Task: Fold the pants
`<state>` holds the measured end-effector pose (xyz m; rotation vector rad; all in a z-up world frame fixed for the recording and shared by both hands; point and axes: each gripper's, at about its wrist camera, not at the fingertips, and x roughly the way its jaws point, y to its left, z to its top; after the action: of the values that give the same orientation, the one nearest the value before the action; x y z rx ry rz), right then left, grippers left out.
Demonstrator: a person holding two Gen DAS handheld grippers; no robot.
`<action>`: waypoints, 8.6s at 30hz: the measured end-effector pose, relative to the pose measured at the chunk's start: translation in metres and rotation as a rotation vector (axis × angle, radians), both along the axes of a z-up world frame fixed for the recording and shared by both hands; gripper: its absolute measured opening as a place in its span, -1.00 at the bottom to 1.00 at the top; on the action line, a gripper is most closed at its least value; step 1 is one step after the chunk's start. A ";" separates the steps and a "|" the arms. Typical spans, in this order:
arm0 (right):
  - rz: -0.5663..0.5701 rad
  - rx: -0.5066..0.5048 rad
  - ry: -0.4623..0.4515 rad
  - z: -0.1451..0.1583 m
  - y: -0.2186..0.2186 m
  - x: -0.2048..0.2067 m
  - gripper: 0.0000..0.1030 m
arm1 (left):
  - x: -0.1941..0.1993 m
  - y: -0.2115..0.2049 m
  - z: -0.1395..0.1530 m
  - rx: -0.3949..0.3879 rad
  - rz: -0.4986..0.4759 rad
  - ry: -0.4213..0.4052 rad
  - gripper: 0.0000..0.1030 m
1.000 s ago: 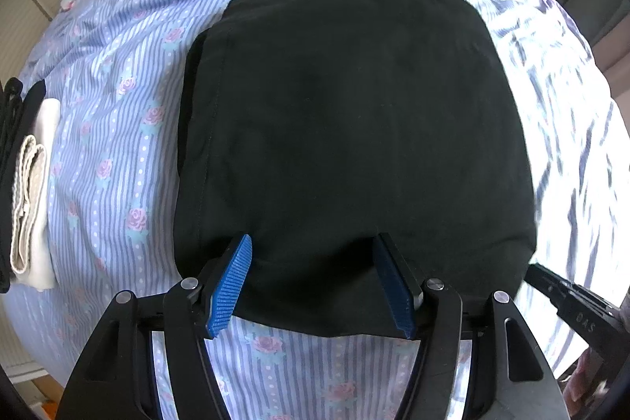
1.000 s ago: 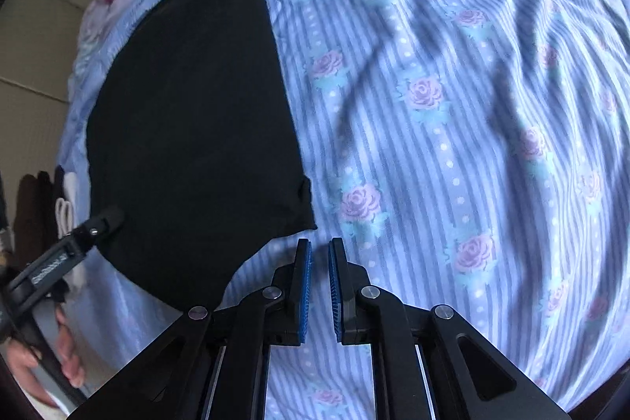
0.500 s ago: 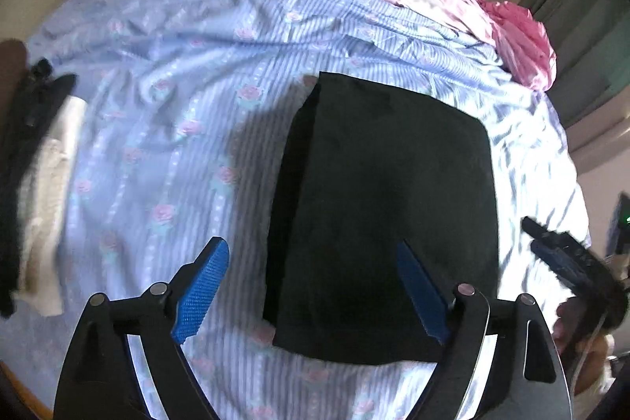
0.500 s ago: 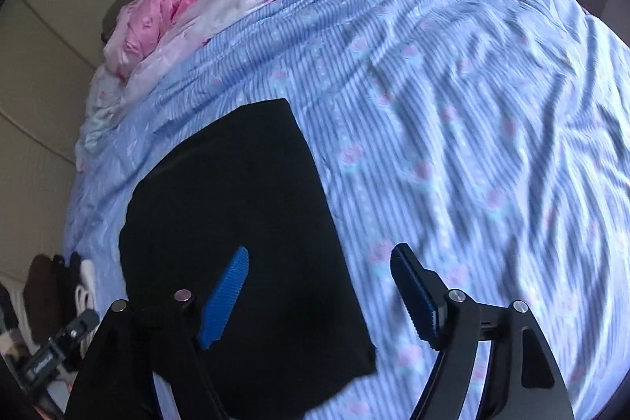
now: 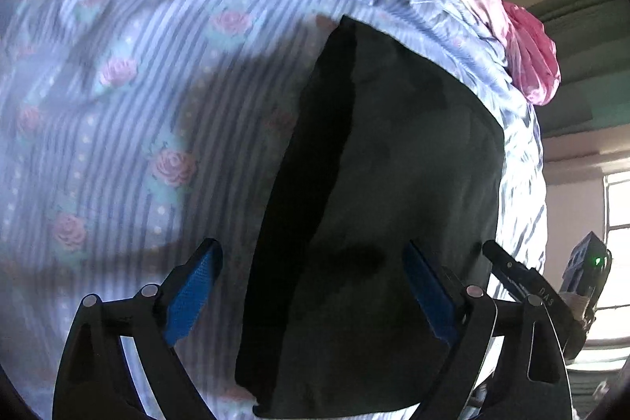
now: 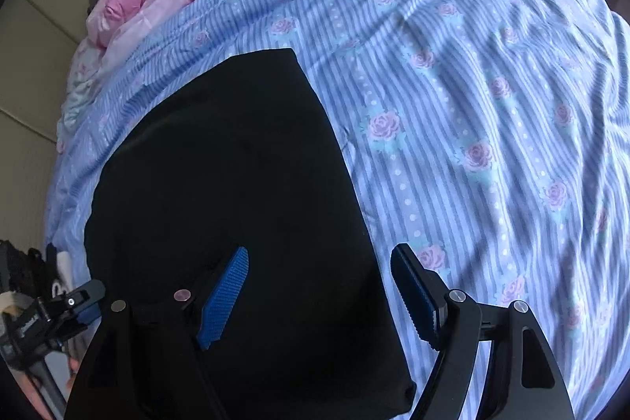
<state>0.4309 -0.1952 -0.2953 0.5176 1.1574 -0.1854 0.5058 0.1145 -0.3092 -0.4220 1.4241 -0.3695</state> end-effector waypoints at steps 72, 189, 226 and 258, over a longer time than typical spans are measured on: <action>0.474 0.079 -0.412 0.254 0.071 -0.135 -0.78 | -0.223 0.035 0.261 0.051 0.298 -0.340 -0.55; 0.283 -0.249 -0.301 0.317 0.265 -0.323 0.59 | -0.360 0.249 0.336 0.457 0.045 -0.545 0.89; 0.288 -0.268 -0.385 0.346 0.225 -0.379 0.59 | -0.413 0.177 0.376 0.445 0.024 -0.668 1.00; 0.291 -0.272 -0.379 0.348 0.225 -0.380 0.59 | -0.413 0.170 0.378 0.444 -0.001 -0.683 0.99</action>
<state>0.0505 0.0296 0.0528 0.1308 0.8080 0.0092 0.0930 0.2848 0.0691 0.0740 0.7987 -0.1610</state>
